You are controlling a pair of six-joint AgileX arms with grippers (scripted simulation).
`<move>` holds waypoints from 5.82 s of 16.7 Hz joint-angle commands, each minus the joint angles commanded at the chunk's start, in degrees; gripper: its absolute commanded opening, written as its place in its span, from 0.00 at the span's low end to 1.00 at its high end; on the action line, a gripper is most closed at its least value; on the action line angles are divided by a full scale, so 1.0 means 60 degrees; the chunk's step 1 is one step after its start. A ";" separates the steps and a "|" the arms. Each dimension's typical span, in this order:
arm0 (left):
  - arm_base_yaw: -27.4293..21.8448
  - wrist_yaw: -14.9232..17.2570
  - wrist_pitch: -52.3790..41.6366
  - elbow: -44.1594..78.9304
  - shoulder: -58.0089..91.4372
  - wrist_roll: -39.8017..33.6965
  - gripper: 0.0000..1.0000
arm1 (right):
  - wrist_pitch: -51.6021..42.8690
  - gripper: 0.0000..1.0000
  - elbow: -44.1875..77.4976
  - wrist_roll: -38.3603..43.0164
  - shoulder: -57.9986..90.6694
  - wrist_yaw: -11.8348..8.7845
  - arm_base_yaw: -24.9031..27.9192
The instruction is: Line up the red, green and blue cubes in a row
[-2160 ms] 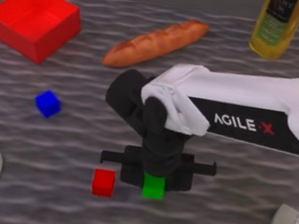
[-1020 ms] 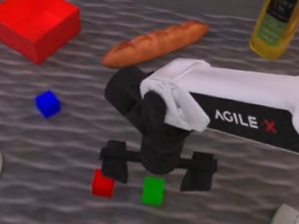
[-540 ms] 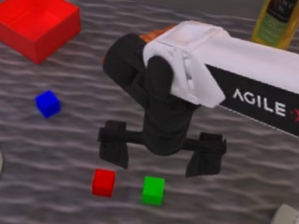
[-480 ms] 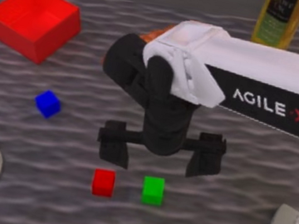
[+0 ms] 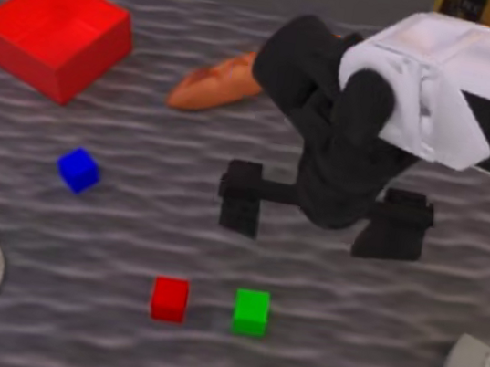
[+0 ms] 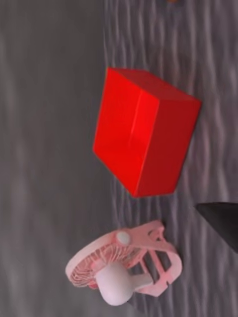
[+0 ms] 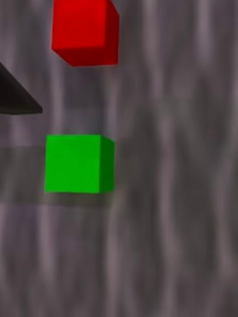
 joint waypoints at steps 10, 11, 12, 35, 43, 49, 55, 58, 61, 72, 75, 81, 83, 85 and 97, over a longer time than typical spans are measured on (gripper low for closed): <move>-0.0798 -0.0010 -0.4716 0.6705 0.8767 0.2376 1.00 | 0.4139 1.00 -0.6825 -0.3635 -0.8051 0.0271 -0.3338; -0.0886 -0.0010 -0.5241 0.7436 0.9757 0.2639 1.00 | 0.4635 1.00 -0.7598 -0.4027 -0.8977 0.0251 -0.3721; -0.0973 -0.0009 -0.5754 0.8156 1.0733 0.2897 1.00 | 0.5133 1.00 -0.8358 -0.4410 -0.9901 0.0220 -0.4100; -0.1619 0.0057 -0.8521 1.3832 1.9158 0.4950 1.00 | 0.9830 1.00 -1.4463 -0.7443 -1.8033 -0.0598 -0.7232; -0.1625 0.0063 -0.7060 1.2970 1.9764 0.4953 1.00 | 0.9830 1.00 -1.4463 -0.7443 -1.8033 -0.0598 -0.7232; -0.1625 0.0063 -0.7060 1.2970 1.9764 0.4953 0.62 | 0.9830 1.00 -1.4463 -0.7443 -1.8033 -0.0598 -0.7232; -0.1625 0.0063 -0.7060 1.2970 1.9764 0.4953 0.17 | 0.9830 1.00 -1.4463 -0.7443 -1.8033 -0.0598 -0.7232; -0.1625 0.0063 -0.7060 1.2970 1.9764 0.4953 0.00 | 0.9830 1.00 -1.4463 -0.7443 -1.8033 -0.0598 -0.7232; -0.1625 0.0063 -0.7060 1.2970 1.9764 0.4953 0.00 | 0.9830 1.00 -1.4463 -0.7443 -1.8033 -0.0598 -0.7232; -0.1512 0.0155 -0.8666 1.3892 1.9037 0.4892 0.00 | 0.9830 1.00 -1.4463 -0.7443 -1.8033 -0.0598 -0.7232; -0.1446 0.0140 -0.9370 1.4334 1.8693 0.4874 0.00 | 0.9830 1.00 -1.4463 -0.7443 -1.8033 -0.0598 -0.7232; -0.1574 0.0135 -0.9401 1.4393 1.8733 0.4773 0.00 | 0.9830 1.00 -1.4463 -0.7443 -1.8033 -0.0598 -0.7232; -0.1905 0.0129 -0.9506 1.4625 1.8862 0.4267 0.00 | 0.9830 1.00 -1.4463 -0.7443 -1.8033 -0.0598 -0.7232; -0.2443 0.0117 -0.9687 1.4986 1.9074 0.3377 0.00 | 0.9830 1.00 -1.4463 -0.7443 -1.8033 -0.0598 -0.7232; -0.7536 0.0030 -1.1266 1.7649 2.0556 -0.6758 0.00 | 0.9830 1.00 -1.4463 -0.7443 -1.8033 -0.0598 -0.7232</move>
